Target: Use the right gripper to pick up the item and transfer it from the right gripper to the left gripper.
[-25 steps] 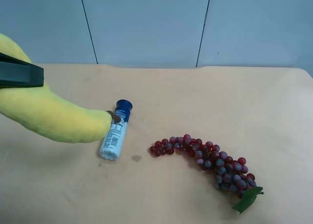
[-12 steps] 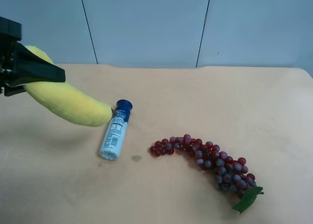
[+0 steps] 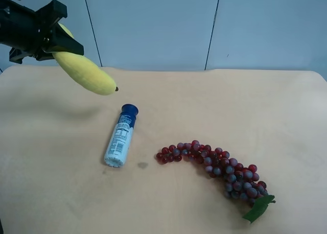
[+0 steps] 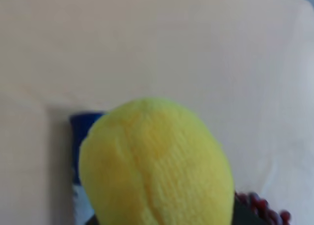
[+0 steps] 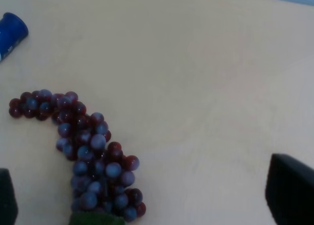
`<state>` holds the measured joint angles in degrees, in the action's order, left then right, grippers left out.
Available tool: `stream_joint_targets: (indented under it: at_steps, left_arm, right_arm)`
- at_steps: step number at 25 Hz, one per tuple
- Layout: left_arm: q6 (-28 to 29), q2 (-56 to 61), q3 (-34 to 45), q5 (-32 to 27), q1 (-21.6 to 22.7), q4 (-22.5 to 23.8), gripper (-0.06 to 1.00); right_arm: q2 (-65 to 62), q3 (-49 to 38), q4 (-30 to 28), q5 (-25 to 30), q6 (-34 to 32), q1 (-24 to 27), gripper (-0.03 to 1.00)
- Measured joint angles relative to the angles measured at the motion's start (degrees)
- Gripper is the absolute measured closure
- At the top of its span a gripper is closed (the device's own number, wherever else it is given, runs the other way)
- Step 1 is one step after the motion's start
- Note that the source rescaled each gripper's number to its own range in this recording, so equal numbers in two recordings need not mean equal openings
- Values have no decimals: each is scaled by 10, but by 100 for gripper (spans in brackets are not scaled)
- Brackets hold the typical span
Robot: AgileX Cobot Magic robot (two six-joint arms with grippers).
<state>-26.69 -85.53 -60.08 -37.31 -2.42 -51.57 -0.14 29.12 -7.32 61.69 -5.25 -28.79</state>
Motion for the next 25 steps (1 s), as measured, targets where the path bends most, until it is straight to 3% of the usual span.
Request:
stream_joint_targets:
  at_steps: [4, 8, 13, 19, 21, 22, 25]
  left_arm:
    - [0, -71, -32, 30, 44, -6, 94]
    - [-11, -129, -37, 76, 79, -48, 94]
    - [-17, -187, -37, 126, 91, -99, 94]
    - [-22, -210, -37, 136, 91, -106, 93]
    - [-24, -210, -37, 137, 91, -106, 82]
    - [-24, -210, -37, 137, 91, -108, 68]
    - [-25, -210, -37, 148, 91, -109, 14]
  right_arm:
    - [0, 0, 0, 0, 0, 0, -3]
    - [0, 0, 0, 0, 0, 0, -3]
    - [0, 0, 0, 0, 0, 0, -3]
    - [0, 0, 0, 0, 0, 0, -3]
    - [0, 0, 0, 0, 0, 0, -3]
    - [0, 0, 0, 0, 0, 0, -3]
    - [0, 0, 0, 0, 0, 0, -3]
